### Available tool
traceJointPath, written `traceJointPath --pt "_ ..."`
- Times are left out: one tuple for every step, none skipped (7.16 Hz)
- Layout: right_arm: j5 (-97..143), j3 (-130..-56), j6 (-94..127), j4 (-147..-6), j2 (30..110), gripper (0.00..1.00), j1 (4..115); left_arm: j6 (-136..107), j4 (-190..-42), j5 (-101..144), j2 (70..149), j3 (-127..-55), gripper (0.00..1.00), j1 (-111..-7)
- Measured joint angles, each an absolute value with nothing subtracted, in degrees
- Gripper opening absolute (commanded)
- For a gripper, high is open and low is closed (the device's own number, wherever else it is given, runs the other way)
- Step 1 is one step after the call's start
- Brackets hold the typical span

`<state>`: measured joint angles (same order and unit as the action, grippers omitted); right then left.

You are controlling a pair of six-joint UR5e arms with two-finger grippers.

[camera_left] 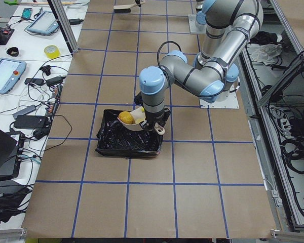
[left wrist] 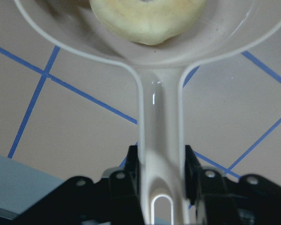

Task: Sweep and dump trash into bin
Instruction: 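Tilt the dustpan with the left gripper to dump the trash into the bin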

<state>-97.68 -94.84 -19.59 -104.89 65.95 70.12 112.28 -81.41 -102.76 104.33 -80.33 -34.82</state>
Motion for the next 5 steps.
traceJointPath --pt "-97.53 -95.06 -19.33 -104.97 65.85 0.00 70.10 112.37 -79.85 -105.17 105.34 -80.35 0.00 -35.40" --pt "-97.48 -95.25 -19.22 -105.15 65.73 0.00 70.09 112.71 -78.24 -109.34 106.19 -80.29 0.00 -37.53" --pt "-97.52 -95.31 -19.16 -105.29 65.65 0.00 70.11 113.41 -77.20 -114.41 106.80 -80.20 0.00 -40.45" --pt "-97.59 -95.39 -19.13 -105.32 65.58 0.00 70.13 114.68 -76.54 -118.03 107.09 -80.24 0.00 -42.43" --pt "-97.65 -95.49 -19.18 -105.32 65.50 0.00 70.13 116.62 -75.84 -120.59 107.20 -80.38 0.00 -43.65"
